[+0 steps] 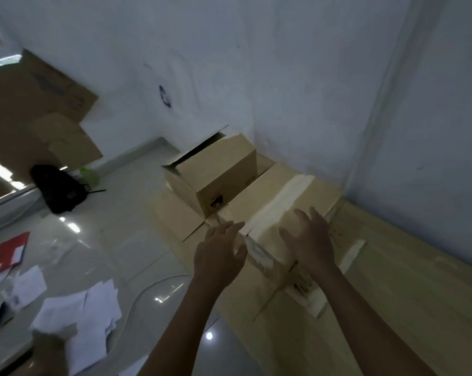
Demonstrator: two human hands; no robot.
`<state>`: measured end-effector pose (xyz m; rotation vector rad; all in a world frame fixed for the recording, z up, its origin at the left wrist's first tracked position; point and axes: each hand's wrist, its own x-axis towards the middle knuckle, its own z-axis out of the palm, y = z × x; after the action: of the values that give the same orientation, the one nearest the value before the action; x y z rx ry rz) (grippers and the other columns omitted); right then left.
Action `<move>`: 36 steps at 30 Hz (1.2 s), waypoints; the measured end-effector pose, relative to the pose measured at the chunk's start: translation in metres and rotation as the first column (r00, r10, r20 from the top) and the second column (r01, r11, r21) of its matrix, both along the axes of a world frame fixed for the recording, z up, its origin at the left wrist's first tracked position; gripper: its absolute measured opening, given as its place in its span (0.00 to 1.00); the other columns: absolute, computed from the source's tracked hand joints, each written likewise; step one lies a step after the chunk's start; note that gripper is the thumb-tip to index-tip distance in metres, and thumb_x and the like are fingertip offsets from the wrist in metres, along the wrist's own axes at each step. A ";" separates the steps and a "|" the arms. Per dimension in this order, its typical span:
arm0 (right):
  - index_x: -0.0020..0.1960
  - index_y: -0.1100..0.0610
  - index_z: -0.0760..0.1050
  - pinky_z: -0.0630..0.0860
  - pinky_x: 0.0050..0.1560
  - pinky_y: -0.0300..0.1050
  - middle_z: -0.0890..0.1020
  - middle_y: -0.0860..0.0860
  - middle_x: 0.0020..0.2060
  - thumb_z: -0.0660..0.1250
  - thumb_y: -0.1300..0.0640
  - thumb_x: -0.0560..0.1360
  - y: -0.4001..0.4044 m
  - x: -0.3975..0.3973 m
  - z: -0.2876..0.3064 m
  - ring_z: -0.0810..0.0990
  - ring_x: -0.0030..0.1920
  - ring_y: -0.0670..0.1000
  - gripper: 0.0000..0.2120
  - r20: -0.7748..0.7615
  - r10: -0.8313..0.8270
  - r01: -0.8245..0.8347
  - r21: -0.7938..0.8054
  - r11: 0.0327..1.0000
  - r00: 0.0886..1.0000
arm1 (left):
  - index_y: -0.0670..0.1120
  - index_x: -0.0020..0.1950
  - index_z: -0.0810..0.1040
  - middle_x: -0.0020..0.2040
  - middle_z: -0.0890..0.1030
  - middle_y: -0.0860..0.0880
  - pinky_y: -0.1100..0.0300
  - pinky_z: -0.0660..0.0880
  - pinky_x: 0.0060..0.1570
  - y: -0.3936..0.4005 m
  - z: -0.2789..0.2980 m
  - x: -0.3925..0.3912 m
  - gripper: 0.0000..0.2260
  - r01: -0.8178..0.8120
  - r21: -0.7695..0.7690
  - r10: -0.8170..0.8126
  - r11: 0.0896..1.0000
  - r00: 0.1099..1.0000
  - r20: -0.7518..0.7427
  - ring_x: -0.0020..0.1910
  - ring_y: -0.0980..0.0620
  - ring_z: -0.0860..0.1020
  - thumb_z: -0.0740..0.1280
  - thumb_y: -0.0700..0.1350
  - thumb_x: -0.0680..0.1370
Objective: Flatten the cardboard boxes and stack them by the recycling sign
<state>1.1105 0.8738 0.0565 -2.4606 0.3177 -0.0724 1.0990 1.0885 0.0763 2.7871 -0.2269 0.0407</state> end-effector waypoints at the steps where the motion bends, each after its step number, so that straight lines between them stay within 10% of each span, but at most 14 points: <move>1: 0.77 0.52 0.63 0.66 0.71 0.58 0.57 0.54 0.79 0.63 0.38 0.77 0.000 0.010 -0.007 0.54 0.78 0.58 0.33 -0.025 -0.053 0.054 0.016 0.998 0.998 | 0.58 0.77 0.67 0.75 0.70 0.55 0.47 0.74 0.65 -0.001 -0.006 0.021 0.23 0.018 -0.021 -0.019 1.000 1.000 -0.021 0.74 0.51 0.66 0.63 0.55 0.81; 8: 0.80 0.55 0.57 0.55 0.72 0.48 0.50 0.51 0.81 0.65 0.42 0.78 0.014 0.031 -0.043 0.54 0.79 0.53 0.36 -0.077 -0.341 0.350 0.230 0.908 0.937 | 0.59 0.78 0.65 0.78 0.65 0.50 0.48 0.70 0.67 -0.018 -0.032 0.123 0.26 0.109 -0.019 -0.110 0.994 0.987 -0.121 0.74 0.45 0.66 0.63 0.54 0.80; 13: 0.78 0.52 0.59 0.64 0.73 0.51 0.61 0.53 0.77 0.76 0.53 0.71 0.028 0.035 -0.057 0.63 0.75 0.53 0.42 -0.096 -0.622 0.572 0.522 0.633 0.777 | 0.53 0.72 0.66 0.73 0.71 0.42 0.39 0.71 0.62 -0.011 -0.050 0.166 0.23 0.066 -0.187 -0.096 0.980 0.982 -0.160 0.69 0.36 0.71 0.63 0.54 0.78; 19: 0.71 0.54 0.70 0.73 0.42 0.27 0.79 0.49 0.59 0.76 0.56 0.71 0.022 0.002 -0.054 0.78 0.56 0.49 0.30 -0.128 -0.733 0.653 0.574 0.495 0.668 | 0.45 0.78 0.62 0.72 0.73 0.43 0.47 0.70 0.65 -0.034 -0.064 0.151 0.33 0.012 -0.341 -0.148 0.940 0.914 -0.377 0.69 0.41 0.73 0.65 0.59 0.78; 23: 0.69 0.52 0.72 0.75 0.49 0.41 0.81 0.49 0.56 0.76 0.53 0.71 0.005 -0.039 -0.052 0.80 0.54 0.50 0.28 -0.126 -0.815 0.746 0.500 0.441 0.566 | 0.46 0.78 0.60 0.70 0.74 0.41 0.46 0.73 0.60 -0.062 -0.072 0.123 0.35 0.143 -0.350 -0.271 0.926 0.898 -0.348 0.66 0.38 0.75 0.66 0.60 0.76; 28: 0.69 0.57 0.73 0.73 0.61 0.49 0.79 0.56 0.62 0.71 0.43 0.71 -0.022 -0.085 -0.049 0.78 0.62 0.57 0.31 -0.024 -0.873 0.855 0.213 0.472 0.488 | 0.57 0.82 0.50 0.81 0.44 0.41 0.39 0.68 0.66 -0.097 -0.059 0.070 0.40 0.511 -0.270 -0.577 0.816 0.741 -0.343 0.73 0.31 0.62 0.68 0.62 0.76; 31: 0.54 0.55 0.77 0.73 0.61 0.56 0.78 0.52 0.53 0.70 0.39 0.73 -0.034 -0.098 -0.052 0.78 0.54 0.57 0.21 0.016 -0.745 0.745 0.021 0.667 0.667 | 0.64 0.80 0.51 0.79 0.31 0.43 0.37 0.66 0.70 -0.105 -0.061 0.048 0.40 0.649 -0.226 -0.681 0.726 0.636 -0.362 0.74 0.29 0.57 0.67 0.69 0.73; 36: 0.78 0.57 0.56 0.51 0.78 0.55 0.50 0.62 0.79 0.61 0.19 0.61 -0.017 -0.120 -0.052 0.45 0.79 0.61 0.59 -0.249 -0.590 0.584 -0.104 0.805 0.769 | 0.66 0.79 0.54 0.80 0.35 0.43 0.41 0.67 0.69 -0.095 -0.070 0.048 0.44 0.681 -0.178 -0.697 0.710 0.644 -0.315 0.74 0.30 0.59 0.66 0.76 0.68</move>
<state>0.9901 0.8566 0.0042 -2.2938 1.2131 -0.0029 1.1466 0.9938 0.0060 2.4037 -1.1585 -0.6446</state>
